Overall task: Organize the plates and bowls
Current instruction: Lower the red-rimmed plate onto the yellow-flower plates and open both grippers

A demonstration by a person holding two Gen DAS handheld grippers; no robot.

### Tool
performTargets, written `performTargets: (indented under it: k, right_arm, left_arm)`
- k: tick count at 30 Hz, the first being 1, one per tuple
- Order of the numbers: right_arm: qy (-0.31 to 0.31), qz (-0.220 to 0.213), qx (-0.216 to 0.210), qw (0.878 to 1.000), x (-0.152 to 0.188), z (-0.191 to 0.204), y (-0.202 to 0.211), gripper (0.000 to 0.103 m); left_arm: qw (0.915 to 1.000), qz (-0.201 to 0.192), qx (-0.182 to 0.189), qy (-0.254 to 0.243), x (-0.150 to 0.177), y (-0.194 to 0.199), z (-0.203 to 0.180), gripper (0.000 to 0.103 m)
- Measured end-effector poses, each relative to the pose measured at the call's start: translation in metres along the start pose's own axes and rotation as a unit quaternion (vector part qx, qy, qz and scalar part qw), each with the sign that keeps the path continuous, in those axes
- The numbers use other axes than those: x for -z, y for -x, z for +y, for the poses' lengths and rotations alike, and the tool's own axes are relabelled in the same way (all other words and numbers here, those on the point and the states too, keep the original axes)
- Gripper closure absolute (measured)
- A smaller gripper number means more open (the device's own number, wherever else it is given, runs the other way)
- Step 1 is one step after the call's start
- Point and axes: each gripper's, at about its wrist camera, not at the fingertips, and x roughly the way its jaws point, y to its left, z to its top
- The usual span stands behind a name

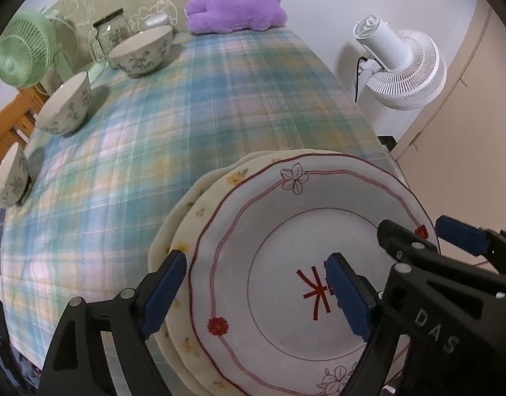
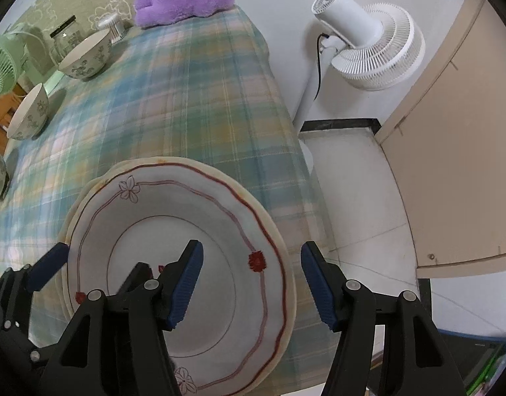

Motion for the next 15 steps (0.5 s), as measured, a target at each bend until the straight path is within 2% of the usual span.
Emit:
performTargets:
  k: [1, 2, 3, 9, 15]
  right_arm:
    - [0.002, -0.001, 0.001, 1.0, 0.0, -0.001, -0.001, 0.04]
    - [0.006, 0.001, 0.002, 1.0, 0.0, 0.0, -0.002, 0.05]
    - [0.007, 0.006, 0.002, 1.0, -0.001, 0.0, -0.004, 0.057]
    - [0.024, 0.009, 0.008, 1.0, -0.003, 0.006, -0.01, 0.057]
    - [0.036, 0.009, -0.007, 0.999, -0.007, 0.016, -0.013, 0.057]
  left_arm:
    - [1.0, 0.0, 0.0, -0.002, 0.001, 0.001, 0.0, 0.015]
    - [1.0, 0.001, 0.0, -0.005, 0.001, 0.001, -0.001, 0.015]
    - [1.0, 0.001, -0.001, -0.004, 0.003, 0.001, -0.001, 0.015]
    - [0.9999, 0.002, -0.006, 0.01, 0.002, 0.001, 0.009, 0.015]
    - [0.9998, 0.001, -0.017, 0.014, 0.002, 0.004, 0.015, 0.015]
